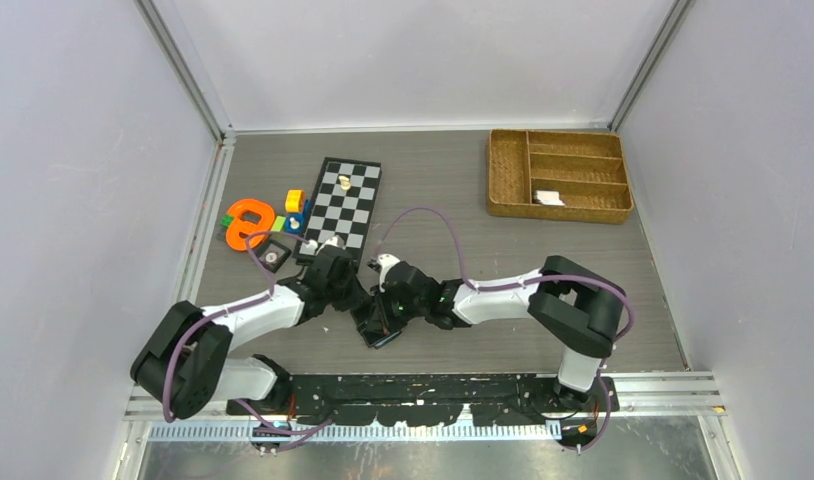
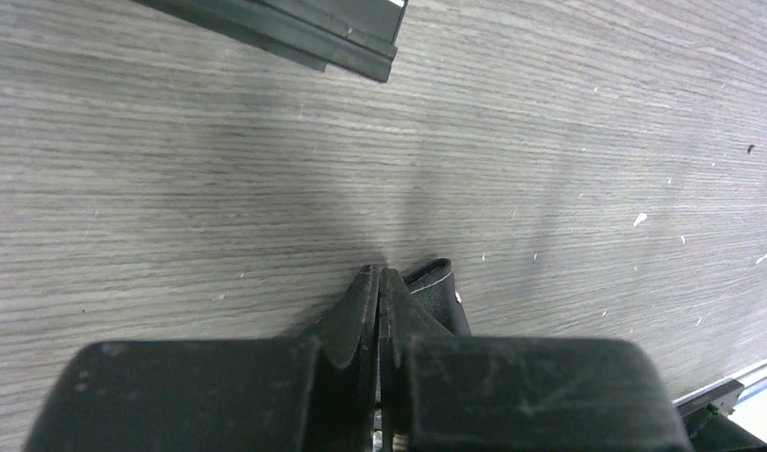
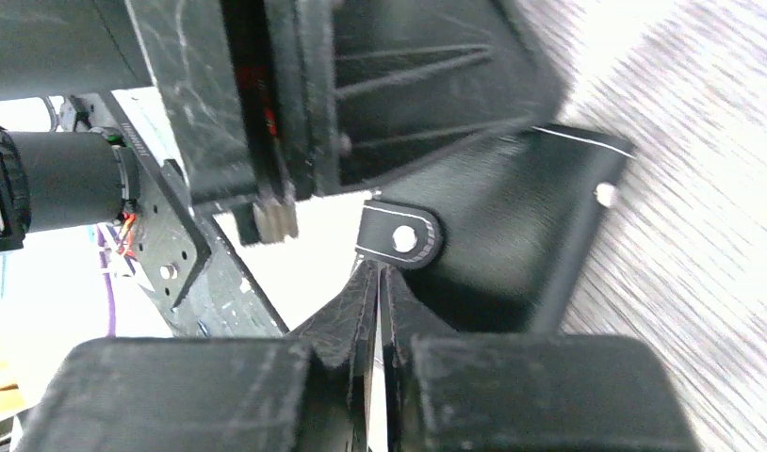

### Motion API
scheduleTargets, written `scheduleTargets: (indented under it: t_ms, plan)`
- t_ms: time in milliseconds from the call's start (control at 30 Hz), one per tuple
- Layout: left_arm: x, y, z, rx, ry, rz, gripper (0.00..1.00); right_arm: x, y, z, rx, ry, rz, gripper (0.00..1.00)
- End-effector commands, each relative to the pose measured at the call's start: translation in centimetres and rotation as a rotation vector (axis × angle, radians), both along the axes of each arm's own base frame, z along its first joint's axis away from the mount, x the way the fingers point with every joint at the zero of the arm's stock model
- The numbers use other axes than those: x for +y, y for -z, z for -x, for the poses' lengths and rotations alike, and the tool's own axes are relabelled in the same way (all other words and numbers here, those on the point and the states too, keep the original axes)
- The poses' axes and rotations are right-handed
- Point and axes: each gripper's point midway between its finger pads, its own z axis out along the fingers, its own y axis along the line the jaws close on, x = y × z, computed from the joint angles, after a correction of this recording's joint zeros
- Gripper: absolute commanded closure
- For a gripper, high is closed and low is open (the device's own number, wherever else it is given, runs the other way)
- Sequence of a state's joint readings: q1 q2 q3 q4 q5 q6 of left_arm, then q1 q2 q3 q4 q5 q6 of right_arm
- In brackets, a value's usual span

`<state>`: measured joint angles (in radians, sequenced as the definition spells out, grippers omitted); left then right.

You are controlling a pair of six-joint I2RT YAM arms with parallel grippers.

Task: Put the credit cards into the card holder
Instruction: Open the card holder at the center of the board.

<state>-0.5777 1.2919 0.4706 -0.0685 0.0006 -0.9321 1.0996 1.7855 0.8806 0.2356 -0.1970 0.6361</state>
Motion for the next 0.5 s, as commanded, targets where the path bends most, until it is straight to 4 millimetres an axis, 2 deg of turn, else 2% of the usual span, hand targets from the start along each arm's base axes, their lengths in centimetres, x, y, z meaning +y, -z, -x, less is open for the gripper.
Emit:
scheduleTargets:
  t_ms: [0, 100, 267, 333, 467]
  plan:
    - [3.0, 2.7, 3.9, 0.127, 0.016, -0.133, 1.0, -1.9, -3.3, -1.4, -0.066, 0.116, 0.016, 0.85]
    - [2.6, 1.3, 3.7, 0.081, 0.031, -0.094, 0.96, -3.4, -3.8, -1.2, -0.049, 0.157, 0.056, 0.73]
    - [2.4, -1.9, 3.6, -0.007, 0.068, -0.059, 0.76, -5.5, -3.4, -0.2, 0.026, 0.227, 0.092, 0.61]
    - [2.7, -2.6, 3.8, -0.019, 0.08, -0.065, 0.68, -6.3, -3.0, 0.1, 0.051, 0.251, 0.115, 0.54]
    - [2.5, -2.7, 4.9, 0.004, 0.131, -0.057, 0.55, -8.0, -1.8, 0.3, 0.089, 0.322, 0.181, 0.47]
